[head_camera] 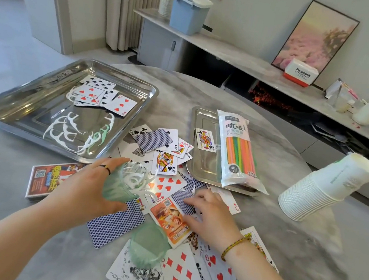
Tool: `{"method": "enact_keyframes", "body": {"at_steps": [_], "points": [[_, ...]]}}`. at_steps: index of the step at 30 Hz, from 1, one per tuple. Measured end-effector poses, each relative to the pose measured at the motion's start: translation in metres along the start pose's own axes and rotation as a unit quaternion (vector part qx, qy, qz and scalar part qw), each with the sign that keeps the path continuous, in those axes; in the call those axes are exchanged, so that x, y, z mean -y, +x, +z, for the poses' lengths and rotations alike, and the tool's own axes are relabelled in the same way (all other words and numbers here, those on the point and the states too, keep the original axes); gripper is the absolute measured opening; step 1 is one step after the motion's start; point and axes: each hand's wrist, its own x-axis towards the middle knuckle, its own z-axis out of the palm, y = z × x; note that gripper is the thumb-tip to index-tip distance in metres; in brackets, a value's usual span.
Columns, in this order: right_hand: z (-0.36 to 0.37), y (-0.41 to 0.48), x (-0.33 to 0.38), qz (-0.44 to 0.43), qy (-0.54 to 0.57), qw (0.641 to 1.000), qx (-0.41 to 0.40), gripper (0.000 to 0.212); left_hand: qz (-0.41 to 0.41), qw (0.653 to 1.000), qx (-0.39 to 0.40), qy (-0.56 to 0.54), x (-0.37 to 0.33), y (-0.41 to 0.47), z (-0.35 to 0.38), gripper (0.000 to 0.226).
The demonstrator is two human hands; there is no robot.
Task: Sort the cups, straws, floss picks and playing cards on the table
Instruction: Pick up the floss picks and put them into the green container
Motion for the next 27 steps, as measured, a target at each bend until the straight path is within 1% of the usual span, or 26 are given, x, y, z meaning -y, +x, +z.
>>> {"method": "enact_keyframes", "body": {"at_steps": [2, 3, 4, 6, 7, 8, 10, 12, 13, 14, 17, 18, 20, 23, 25, 27], "points": [[0.005, -0.010, 0.001, -0.016, -0.040, 0.999, 0.020, 0.069, 0.003, 1.000, 0.001, 0.010, 0.000, 0.000, 0.000, 0.088], [0.006, -0.015, 0.002, -0.024, -0.054, 0.998, 0.018, 0.075, 0.005, 1.000, 0.002, 0.016, -0.001, 0.000, 0.000, 0.087], [0.008, -0.019, 0.002, -0.043, -0.076, 0.996, 0.000, 0.070, 0.008, 1.000, 0.003, 0.024, -0.001, -0.001, 0.000, 0.088], [0.013, -0.027, -0.001, -0.074, -0.066, 0.992, -0.073, 0.046, 0.009, 0.999, 0.004, 0.037, -0.002, -0.002, 0.000, 0.088], [0.012, -0.028, 0.000, -0.070, -0.022, 0.994, -0.076, 0.039, 0.010, 0.999, 0.003, 0.041, -0.003, -0.002, 0.000, 0.088], [0.011, -0.029, 0.000, -0.051, 0.030, 0.995, -0.085, 0.034, 0.011, 0.999, 0.004, 0.045, -0.004, -0.003, 0.000, 0.088], [0.003, -0.023, -0.002, 0.042, 0.138, 0.987, -0.065, 0.024, 0.014, 0.999, 0.003, 0.050, -0.005, -0.004, 0.001, 0.087], [-0.004, -0.009, -0.004, 0.135, 0.197, 0.966, -0.096, 0.013, 0.017, 0.999, 0.005, 0.047, -0.004, -0.005, 0.001, 0.087], [-0.005, 0.000, -0.003, 0.163, 0.201, 0.961, -0.097, 0.008, 0.017, 0.999, 0.006, 0.043, -0.004, -0.005, 0.001, 0.087], [-0.005, 0.008, 0.000, 0.189, 0.195, 0.959, -0.087, 0.009, 0.016, 0.999, 0.005, 0.037, -0.004, -0.004, 0.001, 0.087], [-0.001, 0.032, 0.006, 0.244, 0.128, 0.961, -0.029, 0.031, 0.014, 1.000, 0.003, 0.024, -0.003, -0.004, -0.001, 0.087], [-0.004, 0.037, 0.010, 0.257, 0.108, 0.960, -0.012, 0.035, 0.014, 1.000, 0.001, 0.022, -0.003, -0.004, -0.002, 0.087], [-0.010, 0.043, 0.017, 0.269, 0.083, 0.959, 0.024, 0.032, 0.016, 1.000, -0.001, 0.019, -0.002, -0.004, -0.003, 0.087], [-0.020, 0.046, 0.029, 0.258, 0.027, 0.964, 0.060, 0.015, 0.018, 1.000, -0.003, 0.014, -0.003, -0.005, -0.005, 0.086], [-0.021, 0.046, 0.032, 0.247, 0.001, 0.967, 0.068, 0.015, 0.015, 1.000, -0.002, 0.010, -0.003, -0.005, -0.006, 0.087], [-0.020, 0.046, 0.029, 0.243, 0.011, 0.968, 0.069, 0.020, 0.013, 1.000, -0.005, 0.012, -0.003, -0.006, -0.008, 0.087]]}}
